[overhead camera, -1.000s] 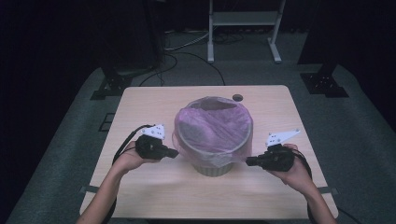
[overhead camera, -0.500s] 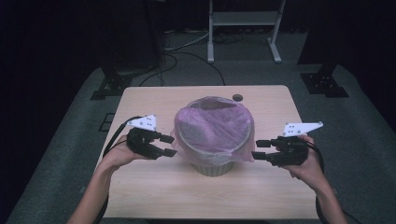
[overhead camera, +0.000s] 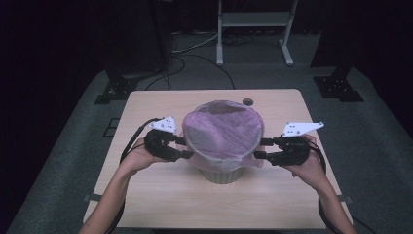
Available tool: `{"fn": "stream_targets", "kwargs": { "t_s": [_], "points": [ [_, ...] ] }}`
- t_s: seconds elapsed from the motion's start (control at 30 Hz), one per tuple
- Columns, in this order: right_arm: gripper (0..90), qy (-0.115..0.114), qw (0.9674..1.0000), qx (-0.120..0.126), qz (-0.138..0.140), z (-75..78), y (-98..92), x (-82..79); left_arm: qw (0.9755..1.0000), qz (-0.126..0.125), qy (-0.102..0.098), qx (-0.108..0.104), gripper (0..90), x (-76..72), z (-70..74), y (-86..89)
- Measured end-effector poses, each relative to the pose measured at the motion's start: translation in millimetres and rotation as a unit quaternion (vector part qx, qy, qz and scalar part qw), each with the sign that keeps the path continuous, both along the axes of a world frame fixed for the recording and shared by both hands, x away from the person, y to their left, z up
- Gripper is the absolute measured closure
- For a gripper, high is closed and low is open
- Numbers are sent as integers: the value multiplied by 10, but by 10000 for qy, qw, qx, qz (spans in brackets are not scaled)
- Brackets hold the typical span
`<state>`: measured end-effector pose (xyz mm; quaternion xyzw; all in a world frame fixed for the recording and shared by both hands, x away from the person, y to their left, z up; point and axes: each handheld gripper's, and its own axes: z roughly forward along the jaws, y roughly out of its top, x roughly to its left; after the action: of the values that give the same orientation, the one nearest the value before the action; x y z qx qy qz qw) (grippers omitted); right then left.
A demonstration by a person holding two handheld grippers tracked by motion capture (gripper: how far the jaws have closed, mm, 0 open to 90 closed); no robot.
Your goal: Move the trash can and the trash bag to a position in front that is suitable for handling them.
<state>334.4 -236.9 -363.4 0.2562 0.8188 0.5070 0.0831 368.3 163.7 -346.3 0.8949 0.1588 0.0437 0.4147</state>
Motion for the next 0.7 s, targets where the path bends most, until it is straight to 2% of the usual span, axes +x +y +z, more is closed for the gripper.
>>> {"fn": "stream_targets", "kwargs": {
  "t_s": [0.17, 0.23, 0.27, 0.33, 0.53, 0.7],
  "points": [
    [683, 12, 10000, -30, -47, 24, 27, -18, 9997, 86, -219, -45, 733, -1, 37, 6],
    [778, 55, 9999, -61, -118, 41, 44, -17, 9994, 102, -309, -92, 822, 5, 58, 3],
    [865, 91, 9998, -76, -150, 57, 61, -13, 9993, 118, -347, -95, 880, 3, 68, -1],
    [900, 88, 9998, -86, -168, 66, 64, -14, 9991, 108, -382, -121, 893, 2, 77, -3],
    [900, 163, 9998, -103, -76, 48, 70, -45, 9993, -11, -324, -167, 900, -37, 19, 10],
    [900, 326, 9989, -320, 89, -42, 101, -91, 9996, -39, -232, -138, 900, -63, -72, 38]
  ]
}}
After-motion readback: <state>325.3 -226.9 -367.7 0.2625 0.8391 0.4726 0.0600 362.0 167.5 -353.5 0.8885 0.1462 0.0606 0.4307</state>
